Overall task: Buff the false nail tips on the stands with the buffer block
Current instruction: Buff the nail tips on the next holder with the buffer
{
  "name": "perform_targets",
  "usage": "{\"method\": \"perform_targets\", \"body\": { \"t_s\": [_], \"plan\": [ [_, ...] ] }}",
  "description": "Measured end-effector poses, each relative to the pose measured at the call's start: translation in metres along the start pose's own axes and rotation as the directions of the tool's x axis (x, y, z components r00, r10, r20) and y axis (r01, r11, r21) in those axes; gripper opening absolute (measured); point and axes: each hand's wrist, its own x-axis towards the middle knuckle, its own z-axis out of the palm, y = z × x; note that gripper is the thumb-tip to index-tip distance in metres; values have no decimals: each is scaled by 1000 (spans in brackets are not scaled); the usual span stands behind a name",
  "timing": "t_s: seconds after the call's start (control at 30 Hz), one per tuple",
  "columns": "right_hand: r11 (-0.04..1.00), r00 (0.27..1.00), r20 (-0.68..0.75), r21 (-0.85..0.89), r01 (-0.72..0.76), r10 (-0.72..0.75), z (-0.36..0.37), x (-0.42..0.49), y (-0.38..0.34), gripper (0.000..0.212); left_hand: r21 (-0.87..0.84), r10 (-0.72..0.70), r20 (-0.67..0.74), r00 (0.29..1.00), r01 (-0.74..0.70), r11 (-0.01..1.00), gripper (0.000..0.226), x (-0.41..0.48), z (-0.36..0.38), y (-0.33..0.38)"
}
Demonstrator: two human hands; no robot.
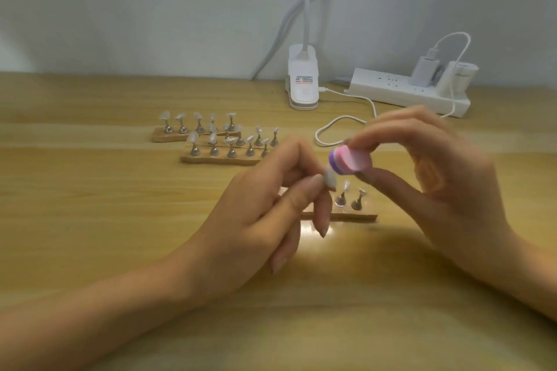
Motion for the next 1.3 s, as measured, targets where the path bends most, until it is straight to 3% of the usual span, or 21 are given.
{"method": "perform_targets", "body": {
  "t_s": [0.07,0.2,0.3,0.43,0.57,0.7,0.83,1.0,1.13,1.3],
  "plan": [
    [999,998,-43,3,-44,44,-4,1,1,18,0,-1,5,1000,1,1000,8,-1,0,0],
    [996,996,15,-26,83,-82,4,-2,-8,17,27,18,9,1000,-18,999,12,-1,0,0],
    [999,998,-47,-35,-35,33,-2,0,2,15,11,17,1,1000,-17,1000,10,-1,-1,0],
    [996,996,-6,0,89,-89,3,-3,-5,13,22,34,12,999,-34,999,12,0,0,0],
    [998,995,-76,-16,-64,62,-3,0,9,15,15,10,-8,1000,-10,1000,10,1,-1,-1],
    [998,998,-24,23,50,-49,5,-2,4,15,16,25,14,1000,-25,1000,9,0,-1,-3],
    [993,989,-89,27,-119,121,-2,-1,18,13,-32,36,40,999,-35,999,10,1,0,-1],
    [1000,999,-27,1,-32,32,0,-7,14,17,-69,79,-4,997,-79,994,10,7,-5,0],
    [997,996,-49,9,-70,71,-5,-10,18,19,-172,42,-58,997,-51,984,9,3,-8,0],
    [998,997,-38,3,-70,70,-4,-10,18,19,-174,80,-27,996,-83,981,10,2,-6,1]
  ]
}}
